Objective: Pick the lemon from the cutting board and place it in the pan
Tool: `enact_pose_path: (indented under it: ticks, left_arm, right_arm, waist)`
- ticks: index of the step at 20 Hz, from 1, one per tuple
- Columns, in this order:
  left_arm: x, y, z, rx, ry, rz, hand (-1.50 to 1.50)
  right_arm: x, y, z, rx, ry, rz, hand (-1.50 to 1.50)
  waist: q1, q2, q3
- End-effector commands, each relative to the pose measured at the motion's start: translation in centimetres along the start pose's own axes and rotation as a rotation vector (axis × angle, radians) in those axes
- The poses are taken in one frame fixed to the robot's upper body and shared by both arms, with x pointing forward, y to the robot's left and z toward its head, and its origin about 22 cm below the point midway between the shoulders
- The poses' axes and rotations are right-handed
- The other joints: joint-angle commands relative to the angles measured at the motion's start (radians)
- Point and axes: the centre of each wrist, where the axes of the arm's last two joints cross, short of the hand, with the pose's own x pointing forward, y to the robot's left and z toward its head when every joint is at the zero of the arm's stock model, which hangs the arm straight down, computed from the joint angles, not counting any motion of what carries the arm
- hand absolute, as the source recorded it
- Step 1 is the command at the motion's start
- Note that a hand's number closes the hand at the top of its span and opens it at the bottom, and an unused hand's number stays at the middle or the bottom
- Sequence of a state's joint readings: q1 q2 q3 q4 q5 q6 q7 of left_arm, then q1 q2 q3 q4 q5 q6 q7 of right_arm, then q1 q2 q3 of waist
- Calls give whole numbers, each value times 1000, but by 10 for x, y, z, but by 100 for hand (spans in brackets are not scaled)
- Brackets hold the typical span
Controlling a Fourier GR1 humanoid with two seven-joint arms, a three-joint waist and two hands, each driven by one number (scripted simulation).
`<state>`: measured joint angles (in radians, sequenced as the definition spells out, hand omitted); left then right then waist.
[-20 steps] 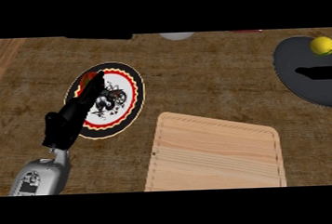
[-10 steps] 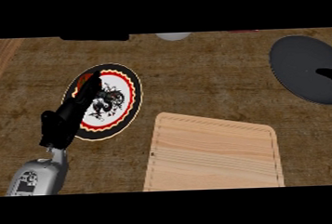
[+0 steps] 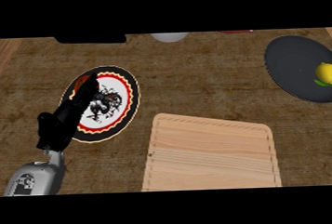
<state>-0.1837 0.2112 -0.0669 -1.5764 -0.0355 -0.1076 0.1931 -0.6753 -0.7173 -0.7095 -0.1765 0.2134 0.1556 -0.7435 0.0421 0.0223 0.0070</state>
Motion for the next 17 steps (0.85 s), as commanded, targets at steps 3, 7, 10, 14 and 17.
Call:
enact_pose_path:
  ticks: [3, 7, 10, 14, 17]
  left_arm:
    - [1, 4, 6, 11, 14, 4, 0]
    - [0, 1, 1, 25, 17, 9, 0]
    - [0, 2, 9, 16, 14, -9, 0]
    - [-17, -4, -5, 18, 20, 8, 0]
    - [-5, -3, 9, 23, 23, 3, 0]
  right_arm:
    - [-14, -30, 26, 4, -36, -45, -150]
    - [-24, -26, 36, 39, -46, -80, -150]
    - [-46, -19, 62, 39, -54, -46, -150]
    - [-60, -17, 82, 51, -69, -51, -150]
    - [-59, -6, 77, 20, -50, -26, -150]
  waist:
    - [-7, -7, -1]
    - [-12, -8, -2]
    - [-17, -12, -3]
    - [-30, -12, -4]
    - [-20, -14, -3]
